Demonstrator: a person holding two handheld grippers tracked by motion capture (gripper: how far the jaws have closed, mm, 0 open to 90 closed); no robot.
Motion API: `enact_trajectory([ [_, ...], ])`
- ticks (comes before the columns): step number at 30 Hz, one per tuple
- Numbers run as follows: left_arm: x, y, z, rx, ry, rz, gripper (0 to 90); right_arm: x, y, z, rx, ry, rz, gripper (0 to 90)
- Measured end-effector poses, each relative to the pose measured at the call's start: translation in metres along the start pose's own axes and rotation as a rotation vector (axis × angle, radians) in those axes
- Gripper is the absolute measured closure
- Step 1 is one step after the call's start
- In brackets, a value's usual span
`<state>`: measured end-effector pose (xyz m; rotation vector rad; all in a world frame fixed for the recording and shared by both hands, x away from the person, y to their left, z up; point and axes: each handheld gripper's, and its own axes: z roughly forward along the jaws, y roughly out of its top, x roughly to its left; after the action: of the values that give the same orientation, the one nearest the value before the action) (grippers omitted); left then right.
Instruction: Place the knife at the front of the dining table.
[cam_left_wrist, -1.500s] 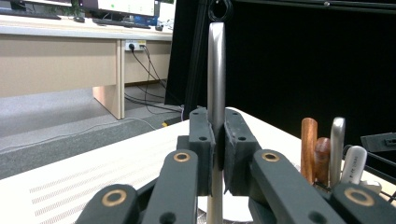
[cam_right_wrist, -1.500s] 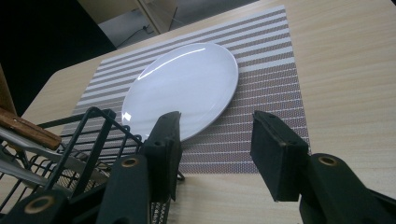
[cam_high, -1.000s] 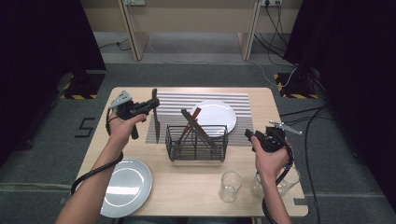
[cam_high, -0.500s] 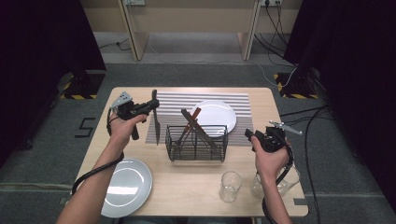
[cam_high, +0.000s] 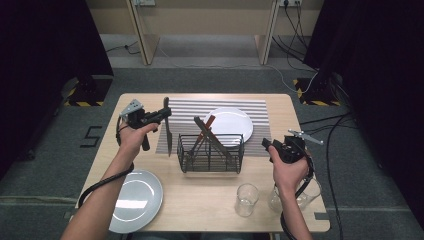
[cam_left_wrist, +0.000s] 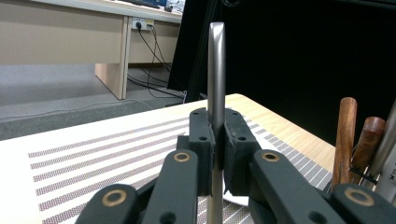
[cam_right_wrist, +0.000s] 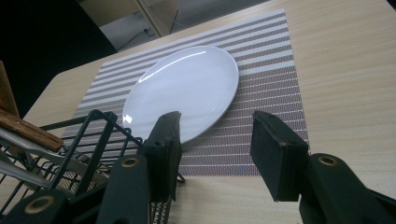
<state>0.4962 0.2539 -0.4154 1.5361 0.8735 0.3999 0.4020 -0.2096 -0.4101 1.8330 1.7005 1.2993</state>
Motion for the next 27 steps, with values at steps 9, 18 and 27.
enact_trajectory([
  [9, 0.0039, -0.005, 0.0027, 0.015, 0.005, -0.016, 83.3, 0.0008, -0.0009, 0.0013, 0.002, -0.002, -0.007, 52.7],
  [18, 0.0079, -0.0085, 0.0066, 0.034, 0.013, -0.04, 83.3, 0.0001, -0.0009, 0.0015, 0.003, -0.001, -0.005, 52.7],
  [27, 0.01, -0.0067, 0.0068, 0.07, 0.021, -0.066, 83.3, -0.0008, -0.0004, 0.0009, 0.0, -0.002, -0.002, 52.7],
])
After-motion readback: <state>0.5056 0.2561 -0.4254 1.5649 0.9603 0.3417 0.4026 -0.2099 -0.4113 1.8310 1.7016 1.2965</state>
